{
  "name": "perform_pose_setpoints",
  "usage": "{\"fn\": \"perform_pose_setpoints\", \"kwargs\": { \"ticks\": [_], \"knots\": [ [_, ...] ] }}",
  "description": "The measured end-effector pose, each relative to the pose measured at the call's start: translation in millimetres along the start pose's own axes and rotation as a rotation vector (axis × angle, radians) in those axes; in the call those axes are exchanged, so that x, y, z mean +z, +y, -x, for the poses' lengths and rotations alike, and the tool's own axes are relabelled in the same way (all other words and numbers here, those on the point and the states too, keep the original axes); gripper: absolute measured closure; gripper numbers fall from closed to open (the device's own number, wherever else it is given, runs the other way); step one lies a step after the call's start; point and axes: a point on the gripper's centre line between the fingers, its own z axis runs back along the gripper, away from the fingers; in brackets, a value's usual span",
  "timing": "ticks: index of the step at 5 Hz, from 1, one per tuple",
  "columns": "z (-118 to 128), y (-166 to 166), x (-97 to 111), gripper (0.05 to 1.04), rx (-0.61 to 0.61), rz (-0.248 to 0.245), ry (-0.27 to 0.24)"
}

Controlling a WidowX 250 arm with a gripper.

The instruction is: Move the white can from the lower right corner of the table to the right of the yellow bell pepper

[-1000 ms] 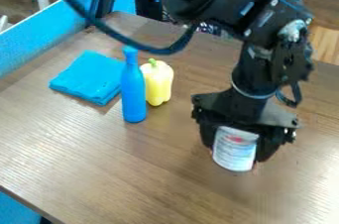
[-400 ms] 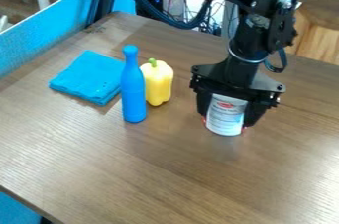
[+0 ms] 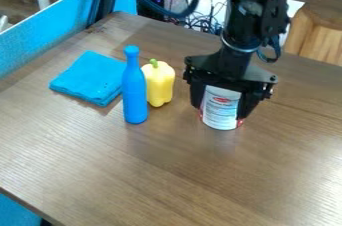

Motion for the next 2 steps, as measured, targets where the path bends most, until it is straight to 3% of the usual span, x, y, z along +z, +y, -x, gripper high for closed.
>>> {"fn": "perform_pose_setpoints", "kwargs": {
  "ticks": [1, 2],
  "knots": [
    [16.3, 14.5, 40.7, 0.083, 0.021, 0.072, -0.016],
    [39.4, 32.3, 68.1, 0.083, 0.014, 0.082, 0.037]
  ]
}}
